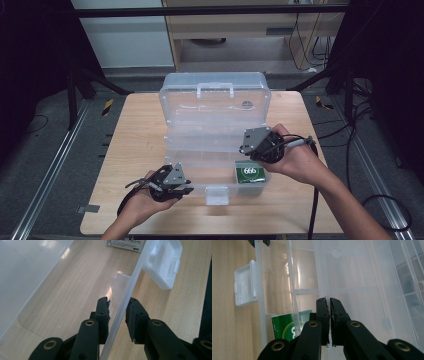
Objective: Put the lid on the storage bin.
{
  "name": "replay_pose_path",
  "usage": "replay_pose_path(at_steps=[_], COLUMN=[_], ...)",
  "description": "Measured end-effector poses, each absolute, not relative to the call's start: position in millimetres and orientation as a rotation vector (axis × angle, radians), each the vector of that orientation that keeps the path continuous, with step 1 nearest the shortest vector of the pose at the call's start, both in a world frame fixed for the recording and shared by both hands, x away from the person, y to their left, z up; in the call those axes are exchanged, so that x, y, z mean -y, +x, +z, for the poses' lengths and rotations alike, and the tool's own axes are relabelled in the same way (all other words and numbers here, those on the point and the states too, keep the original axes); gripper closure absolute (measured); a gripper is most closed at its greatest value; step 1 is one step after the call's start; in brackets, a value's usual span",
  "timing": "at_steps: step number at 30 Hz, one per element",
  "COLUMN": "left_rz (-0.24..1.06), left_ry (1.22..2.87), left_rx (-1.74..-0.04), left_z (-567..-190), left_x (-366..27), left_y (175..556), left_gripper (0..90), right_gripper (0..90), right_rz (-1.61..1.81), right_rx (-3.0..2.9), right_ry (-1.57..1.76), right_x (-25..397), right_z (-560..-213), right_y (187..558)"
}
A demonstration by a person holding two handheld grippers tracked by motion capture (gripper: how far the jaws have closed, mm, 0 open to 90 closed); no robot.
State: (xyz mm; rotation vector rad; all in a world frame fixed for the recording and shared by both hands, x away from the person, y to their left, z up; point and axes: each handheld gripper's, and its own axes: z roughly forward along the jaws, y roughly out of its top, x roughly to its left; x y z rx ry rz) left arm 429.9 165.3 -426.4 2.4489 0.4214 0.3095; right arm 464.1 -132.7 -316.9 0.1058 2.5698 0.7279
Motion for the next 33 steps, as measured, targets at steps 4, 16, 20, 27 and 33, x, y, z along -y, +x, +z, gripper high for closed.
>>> replay_pose_path(at_steps=[4, 16, 20, 27, 33], left_rz=[0.312, 0.343, 0.340, 0.342, 0.353], left_ry=[2.449, 2.465, 2.456, 2.436, 2.409], left_rx=[-0.429, -0.394, -0.401, -0.401, -0.416], left_z=[-427, -427, -427, -426, -421], left_x=[-165, -165, -166, -165, -170], left_y=[429, 429, 429, 425, 420], left_gripper=[71.8, 70.7, 70.3, 66.9, 58.3], right_gripper=[86.6, 86.5, 86.5, 86.6, 86.6], right_rz=[0.736, 0.738, 0.729, 0.731, 0.731], right_rx=[-2.571, -2.574, -2.581, -2.585, -2.593], right_ry=[0.105, 0.106, 0.099, 0.096, 0.092], right_x=[133, 133, 133, 133, 133], right_z=[-318, -320, -320, -321, -323], right_y=[463, 459, 459, 458, 456])
